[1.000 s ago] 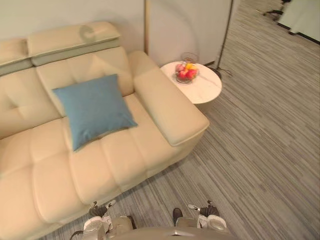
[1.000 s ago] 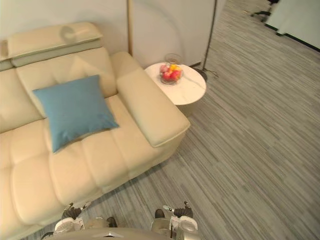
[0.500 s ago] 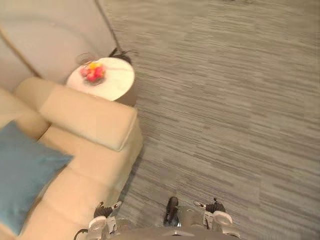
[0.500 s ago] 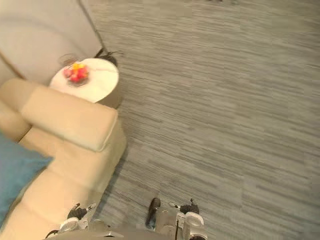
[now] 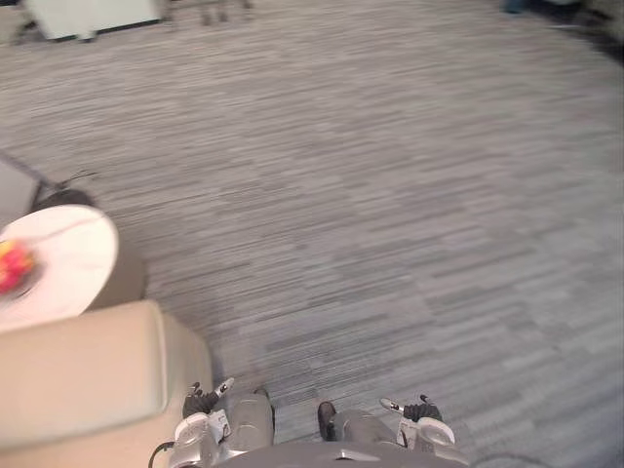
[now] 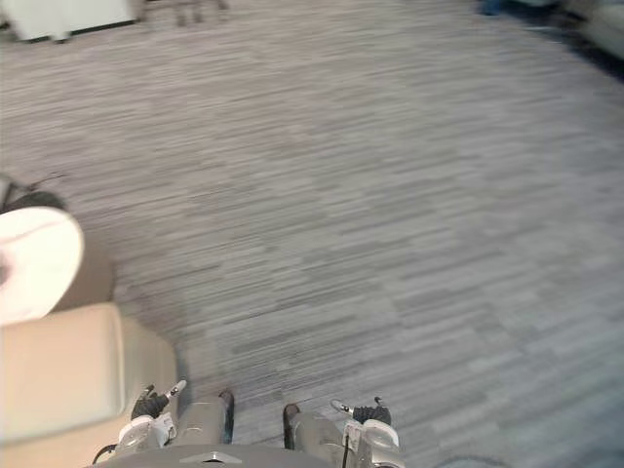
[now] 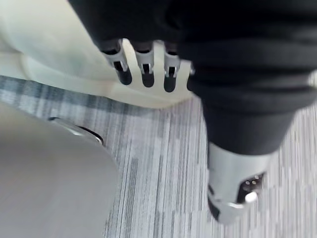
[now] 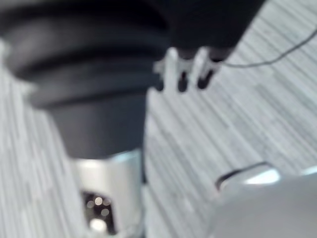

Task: Pick up cushions and gather them together orderly.

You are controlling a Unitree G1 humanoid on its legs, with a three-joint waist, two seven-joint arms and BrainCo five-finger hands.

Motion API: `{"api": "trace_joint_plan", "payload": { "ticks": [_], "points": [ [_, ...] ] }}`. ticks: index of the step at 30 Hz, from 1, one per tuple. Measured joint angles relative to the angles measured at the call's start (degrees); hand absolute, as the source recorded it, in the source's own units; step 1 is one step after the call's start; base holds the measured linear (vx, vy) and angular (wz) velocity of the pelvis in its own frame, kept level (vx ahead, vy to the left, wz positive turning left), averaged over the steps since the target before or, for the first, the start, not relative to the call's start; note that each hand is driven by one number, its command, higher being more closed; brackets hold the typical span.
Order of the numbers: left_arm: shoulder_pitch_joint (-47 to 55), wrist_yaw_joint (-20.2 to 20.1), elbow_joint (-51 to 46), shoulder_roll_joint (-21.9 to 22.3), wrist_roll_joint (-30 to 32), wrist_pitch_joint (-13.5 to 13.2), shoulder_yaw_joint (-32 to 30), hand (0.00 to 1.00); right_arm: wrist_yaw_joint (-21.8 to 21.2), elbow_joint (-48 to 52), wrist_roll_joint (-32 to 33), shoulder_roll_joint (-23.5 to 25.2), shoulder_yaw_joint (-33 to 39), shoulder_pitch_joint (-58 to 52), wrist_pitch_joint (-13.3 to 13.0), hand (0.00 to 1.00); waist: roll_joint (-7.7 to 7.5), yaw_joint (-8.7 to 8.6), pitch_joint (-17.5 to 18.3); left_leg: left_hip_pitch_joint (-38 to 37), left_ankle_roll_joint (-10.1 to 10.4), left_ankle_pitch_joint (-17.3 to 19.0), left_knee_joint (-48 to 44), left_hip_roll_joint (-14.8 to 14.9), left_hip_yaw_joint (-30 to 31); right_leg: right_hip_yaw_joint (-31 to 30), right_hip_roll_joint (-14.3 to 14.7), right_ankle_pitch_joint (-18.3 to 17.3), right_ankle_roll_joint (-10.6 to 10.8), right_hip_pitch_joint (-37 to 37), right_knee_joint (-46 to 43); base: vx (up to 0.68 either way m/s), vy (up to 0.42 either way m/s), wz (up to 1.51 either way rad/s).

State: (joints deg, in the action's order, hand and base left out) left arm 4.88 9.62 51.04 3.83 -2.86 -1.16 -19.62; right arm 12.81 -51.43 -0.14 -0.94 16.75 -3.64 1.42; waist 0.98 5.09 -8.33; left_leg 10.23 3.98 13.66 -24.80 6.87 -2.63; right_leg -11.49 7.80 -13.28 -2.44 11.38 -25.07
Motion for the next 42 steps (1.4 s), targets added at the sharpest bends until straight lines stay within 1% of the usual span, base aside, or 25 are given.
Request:
{"api": "trace_joint_plan", "payload": {
  "ticks": [2,3,6,9,12,14,16,17,18,20,21,23,25,26,27,28,30,31,32,33,34,35,36,38,42],
  "points": [
    [0.33,0.04,0.00,-1.59,-0.08,0.06,1.07,0.00,-0.04,1.16,0.00,0.94,-0.83,-0.95,-0.09,0.00,-1.51,-0.36,0.57,-1.40,-1.00,1.04,0.07,0.09,-5.74,3.43,-3.85,-1.03,2.43,2.35,-3.50,0.18,0.240,-1.26],
    [0.22,0.08,0.18,-2.89,-0.18,0.07,2.70,0.00,-0.13,0.83,0.00,1.44,-0.94,-0.48,0.02,0.00,-2.89,0.03,0.88,-2.83,-1.82,2.02,0.06,0.09,-10.50,9.18,-8.30,-0.75,4.88,5.08,-7.67,0.17,0.205,-1.43],
    [-1.17,0.05,2.69,-4.53,-0.16,0.19,6.33,0.00,-0.15,-1.48,-0.05,1.37,-0.90,1.85,-0.07,0.00,-2.76,-0.82,0.63,-6.62,-2.36,2.32,2.27,0.59,-17.03,29.79,-15.89,2.49,3.05,4.10,-3.81,0.17,0.123,-1.21],
    [-3.27,0.07,4.60,-5.13,-0.17,0.60,7.66,0.00,-0.13,-3.92,-0.06,0.55,-1.00,5.50,-0.39,0.00,-1.39,-1.71,-0.05,-9.64,-1.60,1.76,7.10,0.94,-20.33,41.00,-15.98,5.23,0.36,2.61,0.95,0.18,0.017,-0.93],
    [-4.33,-0.02,4.71,-4.73,0.46,0.58,11.07,0.00,-0.04,-4.11,-0.07,-1.02,-0.79,5.57,-0.49,0.00,0.57,-3.28,-1.00,-10.47,-1.01,0.71,8.90,-0.01,-20.78,40.39,-15.05,5.32,0.25,1.64,4.32,0.11,0.007,-0.33],
    [-4.37,0.03,5.01,-4.93,0.88,0.70,11.78,0.00,0.03,-4.07,-0.02,-1.54,-0.87,5.16,-0.51,0.00,1.31,-3.22,-1.57,-8.80,-0.99,0.72,2.57,1.68,-20.64,38.75,-13.33,5.96,0.43,0.18,7.36,0.10,-0.019,-0.45],
    [-4.07,-0.01,4.97,-5.06,1.37,0.76,11.90,0.00,0.27,-3.81,0.16,-1.90,-1.01,4.30,-0.55,0.00,2.04,-3.01,-2.26,-5.66,-1.12,0.50,-9.91,5.02,-19.48,37.34,-11.15,6.34,0.46,-2.93,9.92,0.09,-0.029,-0.49],
    [-3.29,-0.14,4.01,-4.21,1.76,0.82,11.12,0.00,0.49,-2.85,0.46,-2.10,-1.34,3.51,-0.84,0.00,3.85,-2.74,-3.40,-2.81,-4.61,-2.44,-22.60,8.63,-16.46,35.51,-8.59,5.82,0.13,-6.63,11.11,0.11,0.015,-0.68],
    [-3.20,-0.17,3.44,-4.10,2.06,0.81,11.17,0.00,0.65,-2.38,0.54,-2.22,-1.59,3.20,-0.92,0.00,4.15,-2.32,-3.78,-1.25,-5.67,-5.16,-27.12,9.38,-15.19,34.34,-8.06,5.20,-0.24,-7.53,11.03,0.18,0.103,-1.23],
    [-3.23,-0.54,2.21,-4.08,2.65,0.59,11.51,0.00,1.31,0.22,0.80,-1.88,-3.13,2.34,-1.12,0.00,3.86,-1.00,-4.12,4.02,-4.02,-2.32,-34.13,9.22,-10.77,29.85,-7.59,3.40,-1.21,-8.43,10.49,0.13,0.108,-1.10],
    [-3.41,-0.59,1.82,-4.10,3.01,0.58,11.93,0.00,1.58,1.07,0.83,-1.61,-3.19,2.31,-1.22,0.00,3.81,-0.96,-4.17,6.92,-3.16,0.69,-32.81,7.78,-9.30,27.66,-7.59,2.97,-0.89,-8.40,10.52,0.18,0.110,-1.02],
    [-3.39,-0.59,0.57,-3.70,3.02,0.51,11.86,0.00,1.68,1.02,0.84,-1.69,-3.06,2.17,-1.11,0.00,3.74,-0.21,-4.22,9.97,-3.19,1.85,-24.14,5.73,-8.12,23.75,-7.67,2.48,-0.82,-8.57,10.80,0.21,0.145,-0.97],
    [-3.43,-0.85,-0.08,-3.60,3.07,0.50,11.77,0.00,1.87,1.02,0.84,-1.66,-3.04,2.14,-1.09,0.00,3.74,-0.06,-4.35,10.88,-2.02,1.12,-13.57,4.47,-7.96,21.40,-8.02,1.81,0.27,-9.26,11.21,0.19,0.170,-0.68],
    [-3.37,-1.02,-0.13,-3.47,3.10,0.49,11.73,0.00,2.32,0.98,0.84,-1.65,-3.02,1.99,-1.10,0.00,3.72,0.13,-4.31,10.46,0.05,-0.22,-5.43,3.66,-7.64,20.01,-8.38,1.17,1.34,-9.49,11.25,0.27,0.244,-0.83],
    [-3.30,-1.16,0.09,-3.30,3.13,0.37,11.71,0.00,2.42,0.77,0.84,-1.69,-2.98,1.54,-1.12,0.00,3.71,0.57,-4.21,9.47,0.73,-4.30,-1.38,3.18,-7.20,17.88,-8.45,0.42,2.51,-9.80,11.28,0.34,0.272,-1.09],
    [-3.43,-1.16,0.43,-3.43,3.19,0.17,11.76,0.00,2.49,0.68,0.88,-1.56,-2.93,1.67,-1.12,0.00,3.42,1.18,-3.79,8.26,-0.94,-6.00,-0.58,1.80,-7.29,15.13,-8.66,0.12,3.15,-10.66,12.19,0.38,0.267,-0.92],
    [-3.49,-1.25,0.51,-3.82,3.71,-0.02,11.73,0.00,2.48,0.92,0.86,0.00,-1.80,0.90,-1.11,0.00,0.69,0.81,-2.59,8.17,-3.53,-2.11,-2.12,-1.25,-7.67,12.75,-11.02,-0.76,4.48,-10.87,11.76,0.44,0.261,-0.39],
    [-3.48,-1.30,0.21,-4.02,3.69,-0.04,11.60,0.00,2.44,0.96,0.75,0.82,-0.73,-0.38,-0.99,0.00,-0.96,1.24,-2.01,7.55,-4.35,-0.11,-3.01,-2.50,-9.19,11.68,-12.82,-2.20,6.69,-9.12,6.93,0.44,0.263,-0.17],
    [-3.46,-1.28,0.22,-4.06,3.67,-0.03,11.62,0.00,2.42,0.92,0.72,0.98,-0.73,-0.63,-0.92,0.00,-1.54,1.63,-1.65,6.87,-4.66,0.81,-3.34,-2.80,-10.37,11.23,-13.62,-2.93,7.88,-7.62,3.06,0.43,0.249,-0.38],
    [-3.47,-1.26,0.22,-4.05,3.68,0.04,11.88,0.00,2.13,1.03,0.06,1.14,-0.73,-0.49,-0.64,0.00,-1.89,2.45,-1.46,4.82,-5.31,3.25,-4.26,-3.35,-11.85,10.03,-14.58,-3.32,9.46,-3.95,-7.66,0.43,0.215,-0.46],
    [-3.38,-1.29,0.41,-4.26,3.72,0.20,12.32,0.00,2.01,1.41,-0.30,1.03,-0.80,-0.29,-0.57,0.00,-1.97,2.21,-1.53,2.38,-6.47,4.67,-5.19,-3.62,-12.80,8.98,-15.13,-1.15,12.64,-0.62,-18.56,0.44,0.191,-0.41],
    [-3.25,-1.30,0.58,-4.45,3.82,0.32,12.66,0.00,1.87,1.63,-0.31,1.03,-0.82,-0.30,-0.57,0.00,-2.08,1.90,-1.55,1.02,-6.76,5.58,-5.46,-3.77,-13.06,8.81,-15.44,0.42,14.13,0.92,-23.49,0.46,0.121,-0.18],
    [-2.93,-1.29,0.85,-4.80,4.38,0.74,13.34,0.00,0.91,2.79,-0.40,0.87,-0.81,-0.38,-0.46,0.00,-2.08,0.94,-1.82,-3.11,-7.35,8.36,-6.18,-3.98,-13.07,9.73,-15.92,2.33,14.13,4.52,-36.21,0.37,0.048,-0.02],
    [-2.63,-1.27,1.25,-4.84,4.97,1.14,13.43,0.00,0.17,3.41,-1.29,0.77,-0.82,-0.35,-0.45,0.00,-1.51,0.09,-2.21,-7.52,-7.21,9.65,-4.75,-3.90,-13.08,14.01,-16.91,0.23,10.35,7.56,-41.69,0.48,0.005,0.00],
    [-2.78,-1.27,1.28,-4.61,5.38,1.27,13.48,0.00,-0.08,5.61,-1.68,1.00,-0.78,-0.23,-0.64,0.00,-1.31,-0.89,-2.36,-15.46,-5.00,10.79,1.67,-1.62,-13.71,23.71,-17.47,-2.74,6.70,14.84,-32.36,0.45,-0.068,-0.07]
  ]
}}
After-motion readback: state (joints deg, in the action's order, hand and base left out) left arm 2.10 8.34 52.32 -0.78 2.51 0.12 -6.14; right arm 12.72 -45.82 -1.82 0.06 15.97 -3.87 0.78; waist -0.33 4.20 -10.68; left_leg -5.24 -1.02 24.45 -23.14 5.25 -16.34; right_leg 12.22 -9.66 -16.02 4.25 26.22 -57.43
